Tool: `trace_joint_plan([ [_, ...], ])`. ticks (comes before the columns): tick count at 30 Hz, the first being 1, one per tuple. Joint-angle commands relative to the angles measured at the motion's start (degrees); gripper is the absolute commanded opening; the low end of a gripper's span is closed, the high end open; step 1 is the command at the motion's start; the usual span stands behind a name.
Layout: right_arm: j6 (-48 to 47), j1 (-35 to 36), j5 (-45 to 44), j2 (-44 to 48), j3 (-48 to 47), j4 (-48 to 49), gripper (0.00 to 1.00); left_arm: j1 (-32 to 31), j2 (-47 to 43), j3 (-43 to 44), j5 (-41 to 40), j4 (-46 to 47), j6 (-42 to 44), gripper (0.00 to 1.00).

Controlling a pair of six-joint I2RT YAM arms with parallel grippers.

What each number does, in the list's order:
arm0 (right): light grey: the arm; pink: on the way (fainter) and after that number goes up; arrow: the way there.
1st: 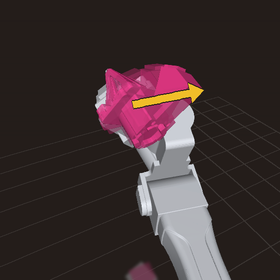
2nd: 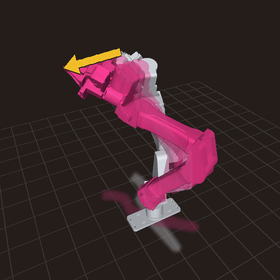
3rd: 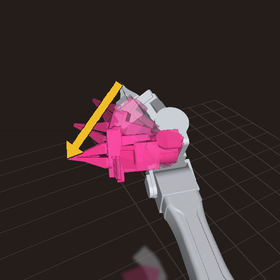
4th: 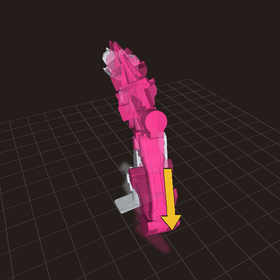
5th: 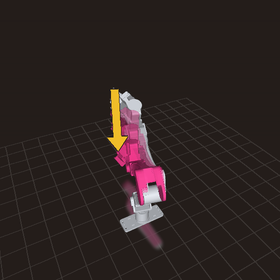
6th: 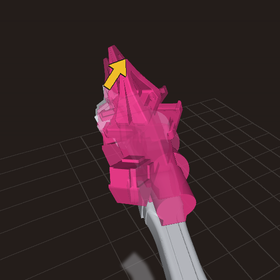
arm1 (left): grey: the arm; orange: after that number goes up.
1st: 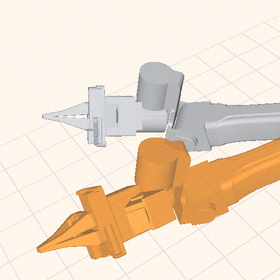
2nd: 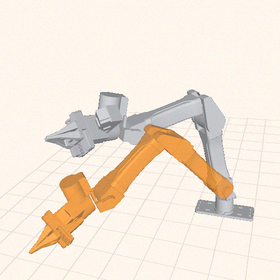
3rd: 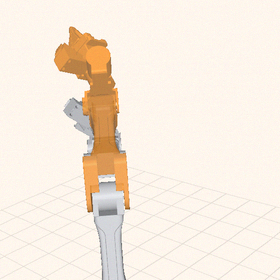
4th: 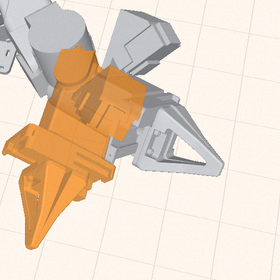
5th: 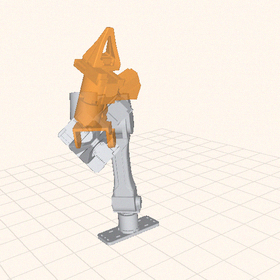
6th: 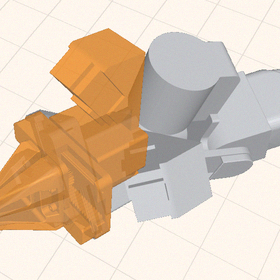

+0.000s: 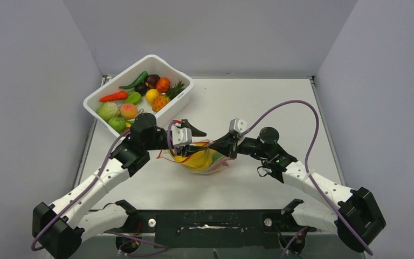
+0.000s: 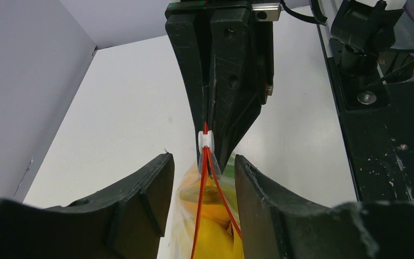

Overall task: Place the food in the zip-top bag and seal the zipper
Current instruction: Zip the zipper food storage bag.

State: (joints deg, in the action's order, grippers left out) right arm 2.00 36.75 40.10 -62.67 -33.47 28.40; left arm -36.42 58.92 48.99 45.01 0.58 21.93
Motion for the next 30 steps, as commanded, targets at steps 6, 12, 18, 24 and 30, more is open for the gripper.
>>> trace_joint_plan([
  [6,-0.61,0.49,1.3,-0.36,-4.6,1.74,0.0,0.0,1.5,1.93,4.63,8.33,-5.24,0.38],
  [12,-0.45,0.67,0.62,-0.47,-4.32,1.97,0.0,0.02,2.07,1.94,4.4,7.78,-5.22,0.38],
  [18,0.0,0.78,0.52,-0.94,-4.36,2.31,0.0,-0.05,3.44,2.05,4.66,8.57,-5.7,0.38],
  [24,0.27,0.78,-0.12,-0.82,-3.94,2.58,0.0,-0.1,3.92,2.05,4.38,9.52,-5.92,0.31],
  [30,0.44,0.77,-0.37,-0.61,-3.45,2.79,0.0,-0.08,5.0,2.25,5.02,10.82,-6.76,0.25],
])
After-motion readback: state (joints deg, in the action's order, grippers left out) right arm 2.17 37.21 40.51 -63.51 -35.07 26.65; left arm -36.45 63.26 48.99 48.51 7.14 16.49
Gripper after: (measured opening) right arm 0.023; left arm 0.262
